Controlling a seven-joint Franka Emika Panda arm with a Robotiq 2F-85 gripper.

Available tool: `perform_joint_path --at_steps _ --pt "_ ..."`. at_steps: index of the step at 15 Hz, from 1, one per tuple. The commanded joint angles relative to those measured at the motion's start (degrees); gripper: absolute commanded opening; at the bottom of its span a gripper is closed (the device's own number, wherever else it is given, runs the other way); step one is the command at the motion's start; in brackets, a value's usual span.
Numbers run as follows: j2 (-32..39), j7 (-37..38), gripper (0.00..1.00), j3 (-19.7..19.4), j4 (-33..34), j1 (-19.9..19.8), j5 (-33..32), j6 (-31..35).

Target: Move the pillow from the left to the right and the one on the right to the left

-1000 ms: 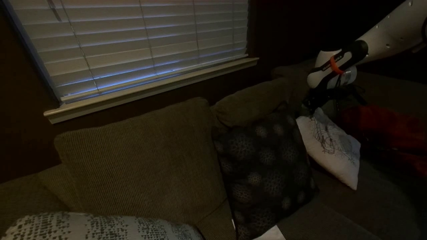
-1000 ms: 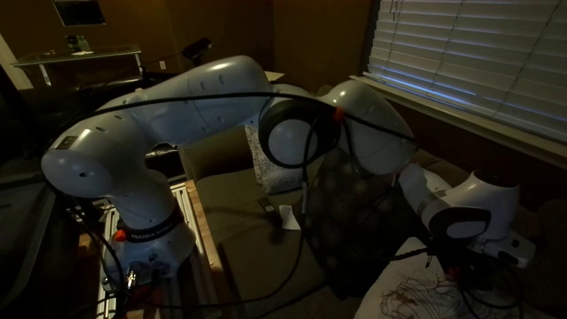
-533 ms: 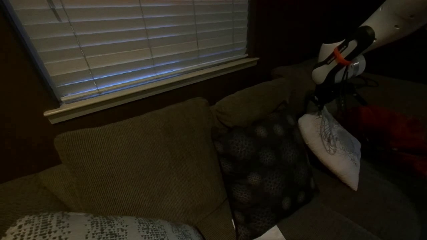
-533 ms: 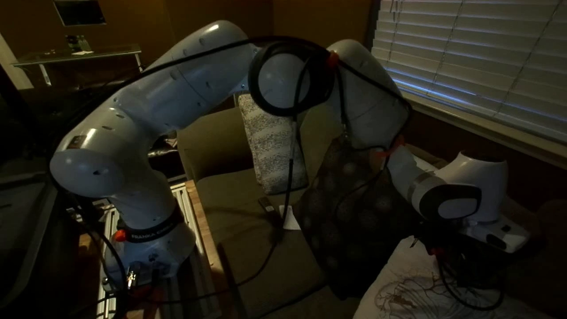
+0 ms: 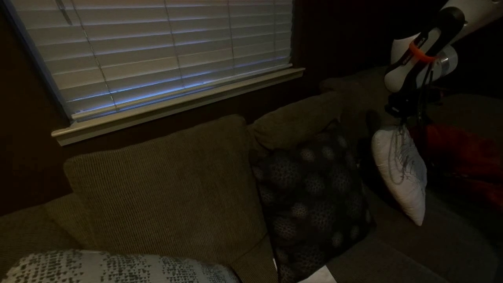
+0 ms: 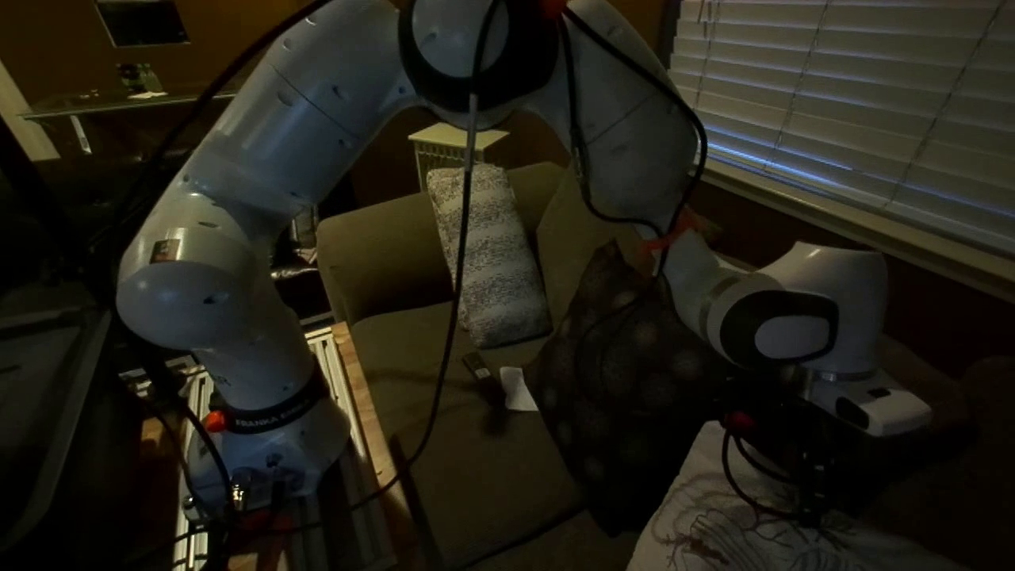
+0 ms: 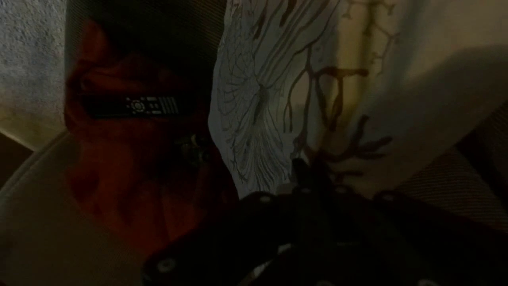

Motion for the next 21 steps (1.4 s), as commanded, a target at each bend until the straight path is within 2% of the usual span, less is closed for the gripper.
perform_joint_path --at_steps 1,5,12,21 --pt "-4.48 5.85 0.01 -3.06 -5.20 4.27 -1.92 -0.06" --pt "-4.50 9.09 0.01 -3.68 -4.17 5.45 -1.89 -1.19" --pt "-5.94 15.15 0.01 -1.89 -2.90 2.66 0.16 -5.66" --pt "-7.58 23.17 0.01 -1.99 -0.54 2.03 -1.05 -5.81"
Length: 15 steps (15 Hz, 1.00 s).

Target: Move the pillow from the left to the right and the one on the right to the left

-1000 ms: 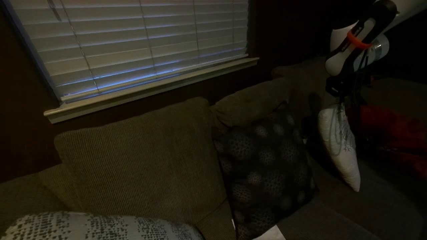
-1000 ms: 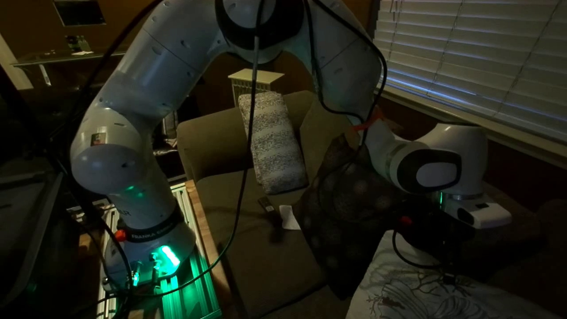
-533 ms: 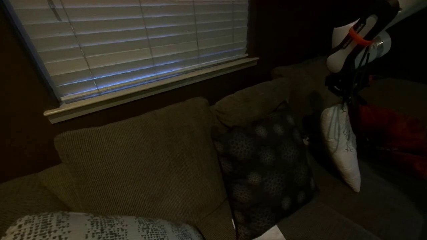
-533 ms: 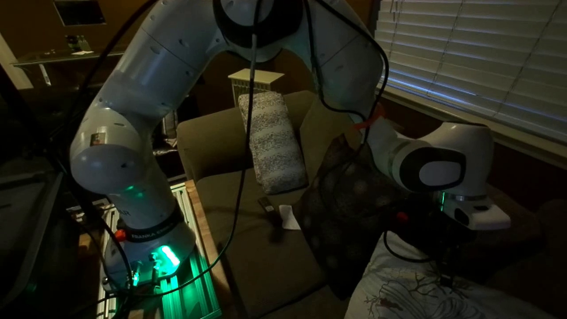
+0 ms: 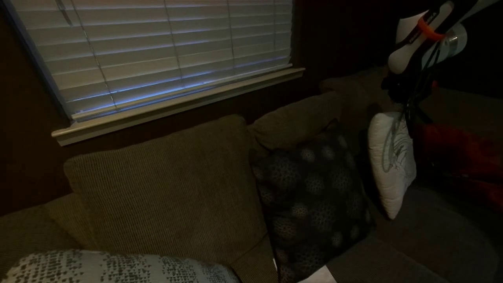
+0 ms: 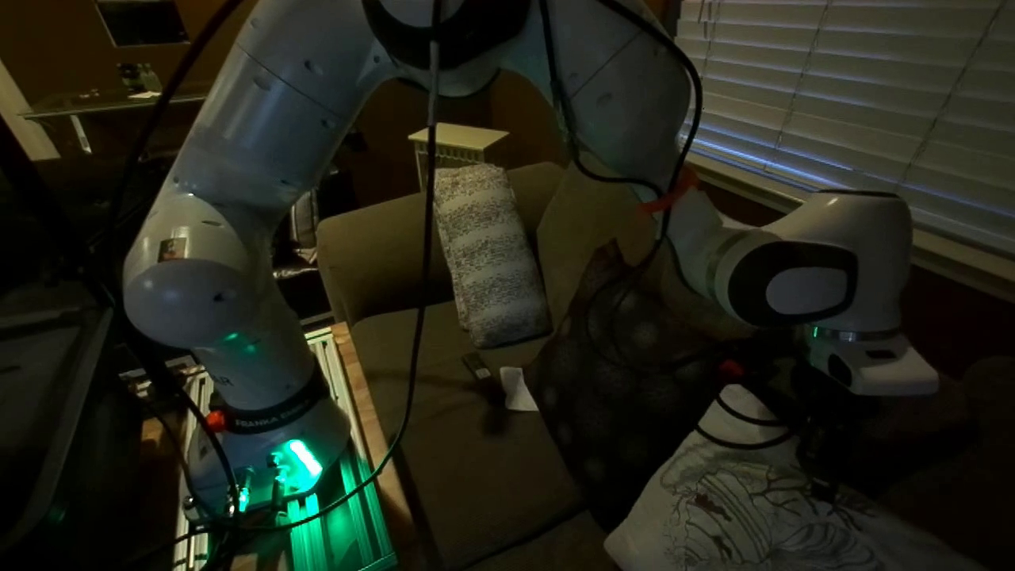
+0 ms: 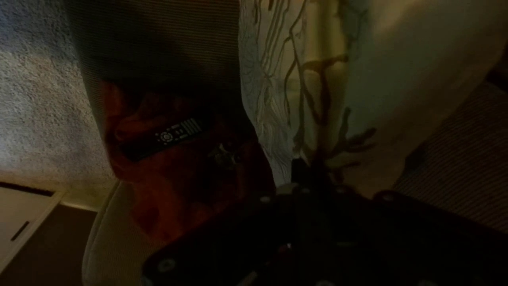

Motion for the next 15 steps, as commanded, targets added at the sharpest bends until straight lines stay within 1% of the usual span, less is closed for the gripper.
perform_joint_path --at_steps 1,7,10,15 --pt "-0.97 3.95 0.01 0.84 2.34 -0.82 -1.15 -2.36" --pt "1.15 5.37 0.01 1.26 6.93 -0.71 -4.26 -5.08" --pt "2.06 5.21 0.01 0.48 8.61 -0.10 -8.33 -7.50" --pt "4.78 4.38 0.01 1.21 11.53 0.02 -13.50 -8.78"
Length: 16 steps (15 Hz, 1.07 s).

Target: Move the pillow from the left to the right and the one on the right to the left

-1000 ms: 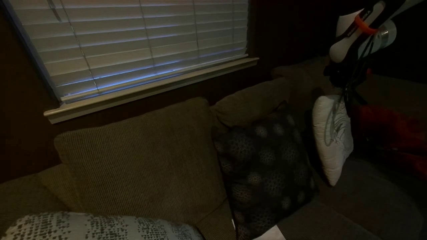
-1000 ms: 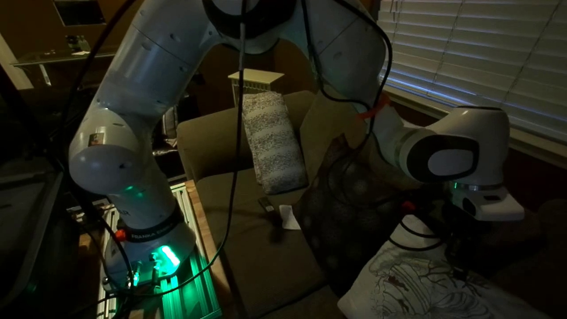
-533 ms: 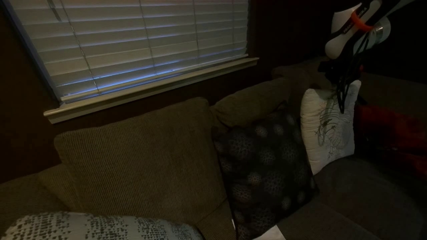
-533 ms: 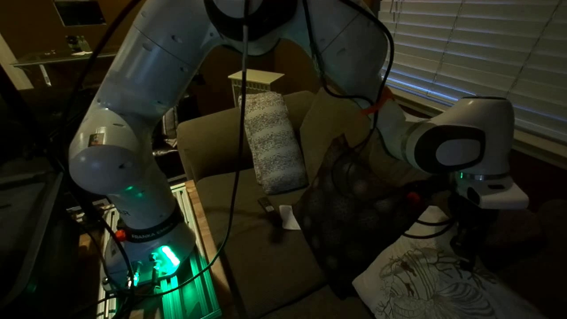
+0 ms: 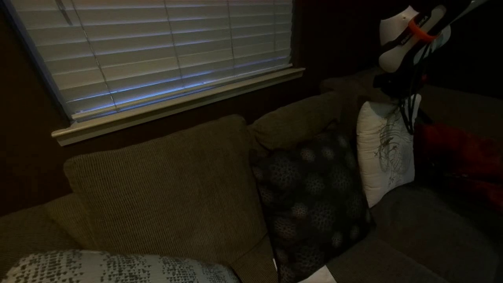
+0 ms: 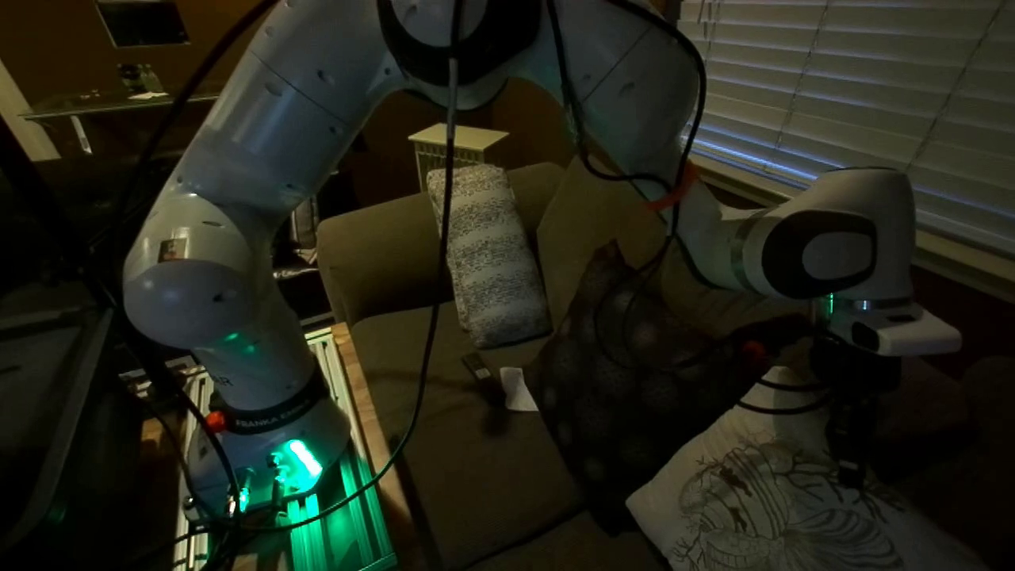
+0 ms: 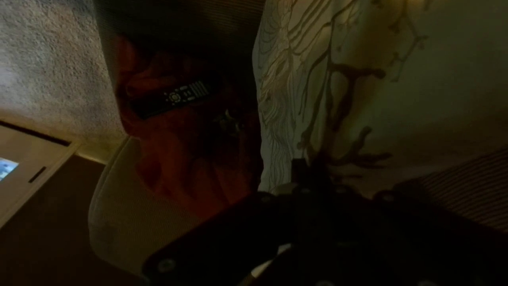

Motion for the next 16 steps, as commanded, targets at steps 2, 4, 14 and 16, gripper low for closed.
perform_joint_path --at_steps 2,4,14,16 --pt "3.81 0.74 0.01 0.14 4.86 0.78 -6.06 -3.05" --pt "5.65 1.35 0.01 -0.08 6.41 1.50 -7.90 -4.14" --pt "12.86 1.29 0.01 0.17 14.56 3.94 -12.33 -4.12" --pt "14.04 0.60 0.01 0.43 15.69 4.22 -12.95 -4.20"
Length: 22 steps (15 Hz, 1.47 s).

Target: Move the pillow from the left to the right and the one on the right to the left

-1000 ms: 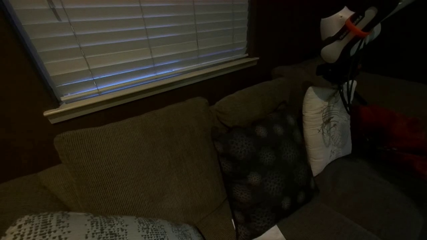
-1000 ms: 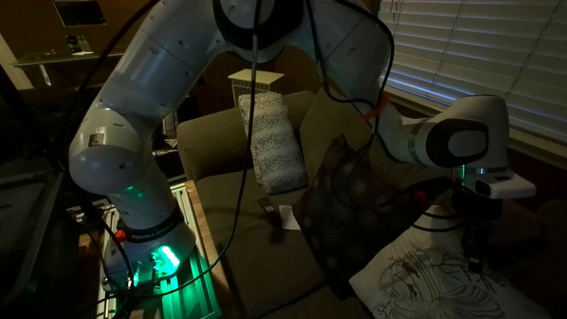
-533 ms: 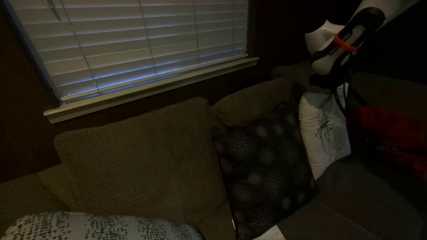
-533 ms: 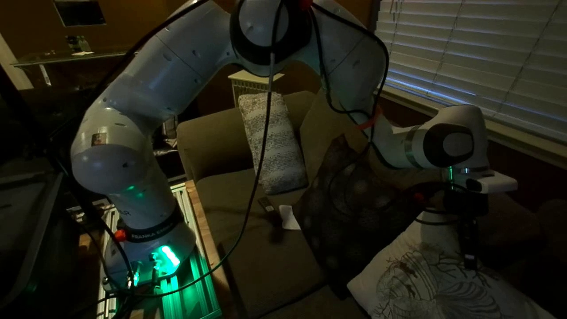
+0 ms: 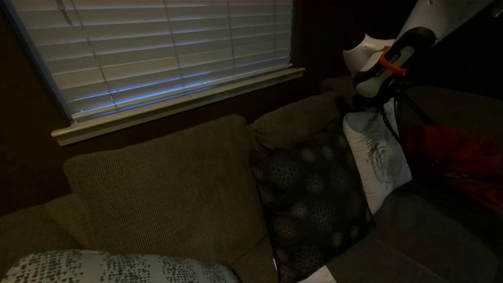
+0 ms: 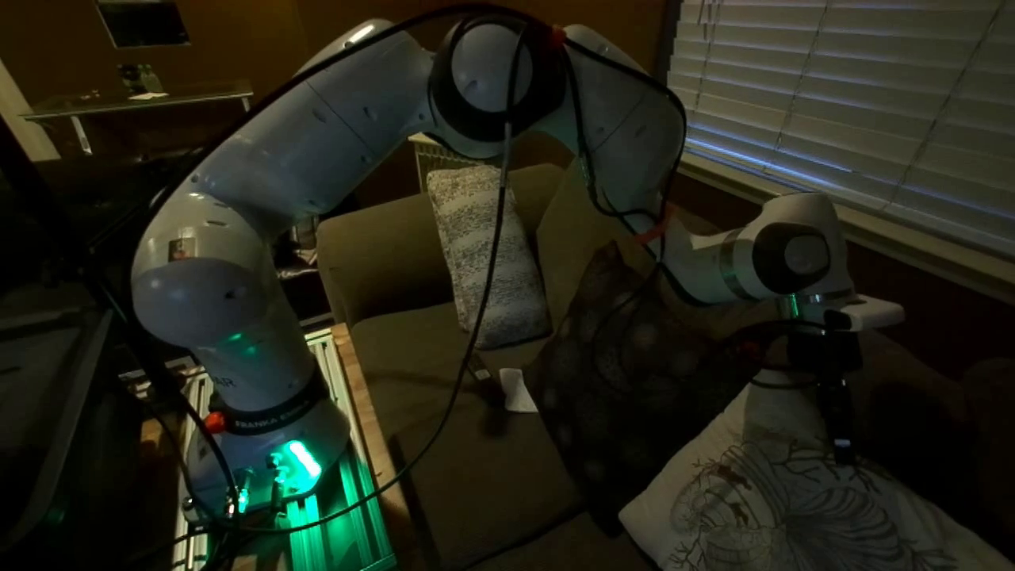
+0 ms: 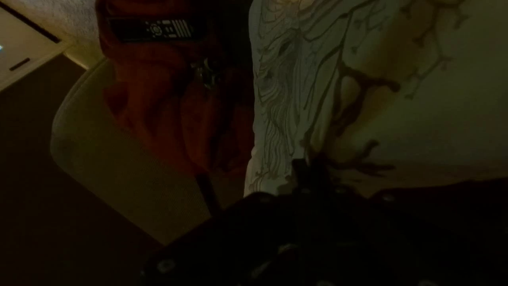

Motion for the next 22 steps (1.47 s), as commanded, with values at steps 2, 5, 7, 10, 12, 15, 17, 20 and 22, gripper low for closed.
perform_joint_path --at_steps 2,5,7,10,12,15,17,20,22 --pt "3.33 -0.02 0.29 -0.15 4.92 0.79 -3.17 -2.46" --pt "3.23 0.07 0.47 -0.45 5.06 1.47 -4.48 -2.38" --pt "1.50 0.51 0.62 -1.09 3.28 2.41 -5.68 -2.03" --pt "-3.84 -2.48 0.84 -2.24 -3.46 4.68 -9.55 1.03" --pt "-8.92 -7.21 0.96 -1.76 -9.54 5.17 -12.66 7.13" --pt "-16.52 -13.22 1.00 -0.44 -16.59 4.95 -13.54 15.27" --pt "-22.28 -18.75 1.00 1.89 -21.72 3.79 -11.31 18.25" --pt "-31.25 -25.29 1.00 5.95 -29.70 1.83 -7.80 19.15" --pt "-37.29 -29.07 1.00 8.93 -35.15 0.58 -4.95 17.78"
